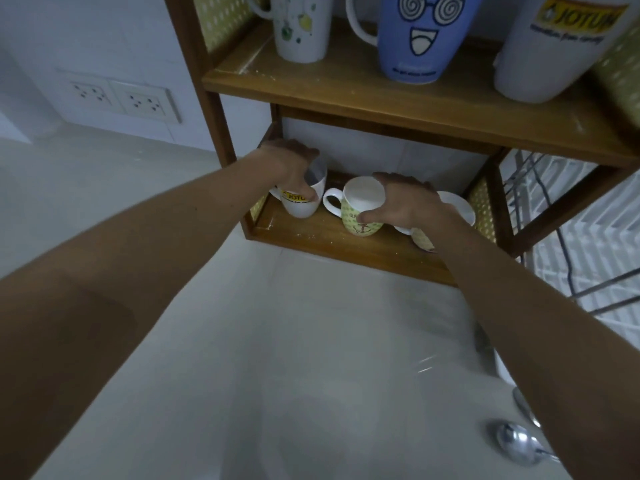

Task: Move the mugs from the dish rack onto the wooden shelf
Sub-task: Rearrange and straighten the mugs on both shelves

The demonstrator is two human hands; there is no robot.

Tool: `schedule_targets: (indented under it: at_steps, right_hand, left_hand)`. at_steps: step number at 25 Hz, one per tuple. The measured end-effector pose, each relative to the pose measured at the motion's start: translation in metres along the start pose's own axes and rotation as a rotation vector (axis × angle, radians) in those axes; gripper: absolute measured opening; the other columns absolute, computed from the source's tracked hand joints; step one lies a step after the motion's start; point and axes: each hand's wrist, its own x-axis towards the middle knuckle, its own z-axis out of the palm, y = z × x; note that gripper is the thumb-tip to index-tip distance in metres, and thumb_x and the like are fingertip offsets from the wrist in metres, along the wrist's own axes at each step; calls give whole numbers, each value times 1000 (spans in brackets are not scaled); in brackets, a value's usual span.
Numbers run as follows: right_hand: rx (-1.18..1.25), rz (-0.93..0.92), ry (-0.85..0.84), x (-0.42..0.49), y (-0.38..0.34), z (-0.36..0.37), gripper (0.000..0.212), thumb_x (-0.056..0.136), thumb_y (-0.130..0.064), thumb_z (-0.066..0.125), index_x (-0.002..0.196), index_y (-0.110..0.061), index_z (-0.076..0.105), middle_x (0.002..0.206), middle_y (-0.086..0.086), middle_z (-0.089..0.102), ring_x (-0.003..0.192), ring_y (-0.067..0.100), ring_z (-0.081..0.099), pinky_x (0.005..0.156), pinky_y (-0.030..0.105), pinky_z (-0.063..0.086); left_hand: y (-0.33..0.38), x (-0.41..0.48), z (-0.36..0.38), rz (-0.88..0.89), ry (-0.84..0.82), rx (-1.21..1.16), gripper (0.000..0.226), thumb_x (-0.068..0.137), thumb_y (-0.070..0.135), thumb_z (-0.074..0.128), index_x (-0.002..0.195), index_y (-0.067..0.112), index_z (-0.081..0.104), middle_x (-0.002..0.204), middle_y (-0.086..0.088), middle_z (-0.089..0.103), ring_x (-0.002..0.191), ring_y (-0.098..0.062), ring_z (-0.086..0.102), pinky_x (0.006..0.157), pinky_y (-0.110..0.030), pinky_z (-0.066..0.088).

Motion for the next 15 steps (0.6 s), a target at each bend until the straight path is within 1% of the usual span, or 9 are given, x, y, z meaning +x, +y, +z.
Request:
schedule_targets:
  at_steps: [2,5,6,7,8,9,10,12,15]
  right_hand:
    - [-11,3,-2,1,2,0,96,68,-65,65,145,-24,25,148,5,38,131,30,38,103,49,29]
    - [-30,4,-2,1,0,0,95,68,-64,65,145,-23,25,146,6,40,130,30,39,101,48,30]
    - [-40,6,-17,-1,-2,0,97,70,-63,64,146,-21,22,148,7,39,131,31,38,102,48,31]
    - [-58,7,-39,-2,-6,1,98,73,-62,63,148,-20,16,151,7,34,135,30,33,104,48,30]
    - [-73,18,-50,-6,-10,1,99,76,-60,61,149,-18,9,154,8,27,139,30,27,107,49,28]
    - [-77,41,-33,-15,-13,0,96,80,-58,57,150,-17,4,157,7,21,142,29,20,110,49,24]
    - [-72,66,6,-24,-17,-2,91,84,-54,53,150,-16,3,158,7,16,144,28,14,112,49,20]
    - [-49,103,90,-43,-20,-4,80,89,-46,48,150,-13,7,159,6,12,145,26,8,114,49,15]
    - [-34,170,162,-78,-15,3,70,93,-37,43,150,-10,11,159,5,11,145,24,5,115,49,11]
  left_hand:
    - [0,1,1,-13,-1,26,84,71,66,64,135,18,38,135,-10,52,121,-33,50,88,-43,47]
    - [-1,-1,4,-23,-22,4,88,72,68,61,140,18,32,141,-10,47,127,-32,46,93,-45,46]
    - [-1,-3,5,-24,-44,-3,92,74,69,57,144,19,25,148,-9,39,132,-32,40,99,-46,43]
    - [-1,-7,6,-26,-70,-10,96,77,70,53,148,20,14,155,-9,28,139,-32,31,106,-48,35]
    - [2,-13,7,-23,-77,-16,98,79,70,49,150,20,4,159,-9,15,144,-31,21,111,-50,27]
    - [7,-21,7,-10,-48,-27,97,82,68,47,151,19,-2,160,-10,7,145,-30,14,113,-51,22]
    - [13,-29,8,9,7,-47,95,84,65,47,151,18,-1,160,-11,5,145,-30,13,114,-52,20]
    - [30,-47,11,75,97,-76,88,86,58,49,150,15,7,159,-14,11,144,-32,16,113,-54,20]
    - [61,-74,23,176,83,-28,82,90,54,44,150,12,8,159,-15,9,145,-30,13,115,-52,12]
